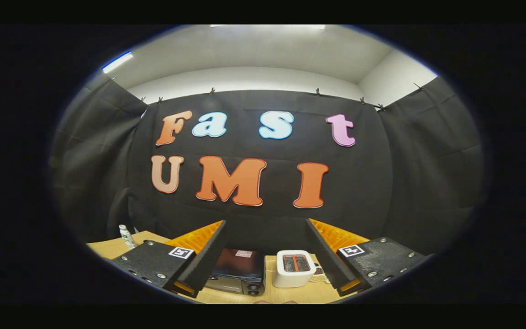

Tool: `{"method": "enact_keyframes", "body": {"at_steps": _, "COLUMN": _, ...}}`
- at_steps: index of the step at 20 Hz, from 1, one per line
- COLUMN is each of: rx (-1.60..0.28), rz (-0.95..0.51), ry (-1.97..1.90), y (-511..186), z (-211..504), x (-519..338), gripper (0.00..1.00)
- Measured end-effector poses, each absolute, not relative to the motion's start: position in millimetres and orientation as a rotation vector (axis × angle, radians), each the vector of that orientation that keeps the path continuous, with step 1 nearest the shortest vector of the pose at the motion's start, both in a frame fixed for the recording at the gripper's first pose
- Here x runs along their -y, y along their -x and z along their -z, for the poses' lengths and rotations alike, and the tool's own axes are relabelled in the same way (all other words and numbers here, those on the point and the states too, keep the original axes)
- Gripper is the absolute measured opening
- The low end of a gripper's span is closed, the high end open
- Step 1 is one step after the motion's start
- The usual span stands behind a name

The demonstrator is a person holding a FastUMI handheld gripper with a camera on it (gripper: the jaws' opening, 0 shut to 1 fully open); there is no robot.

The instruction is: Open the toaster oven, put the food inside, and close the toaster oven door.

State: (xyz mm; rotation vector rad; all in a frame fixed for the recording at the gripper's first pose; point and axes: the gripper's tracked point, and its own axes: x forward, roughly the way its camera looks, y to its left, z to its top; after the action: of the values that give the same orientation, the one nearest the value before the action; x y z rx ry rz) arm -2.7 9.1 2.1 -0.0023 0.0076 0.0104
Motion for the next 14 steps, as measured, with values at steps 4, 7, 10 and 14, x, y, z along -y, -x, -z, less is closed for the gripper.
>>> {"method": "enact_keyframes", "body": {"at_steps": 4, "rx": -0.007, "rz": -0.018, "ry": 0.000, "y": 4, "z": -3, "x": -9, "gripper": 0.99}}
{"method": "enact_keyframes", "body": {"at_steps": 7, "rx": -0.015, "rz": -0.023, "ry": -0.001, "y": 5, "z": -2, "x": -13, "gripper": 0.99}}
{"method": "enact_keyframes", "body": {"at_steps": 10, "rx": -0.021, "rz": -0.029, "ry": 0.000, "y": 6, "z": -1, "x": -16, "gripper": 0.99}}
{"method": "enact_keyframes", "body": {"at_steps": 14, "rx": -0.038, "rz": -0.043, "ry": 0.006, "y": 5, "z": 4, "x": -22, "gripper": 0.99}}
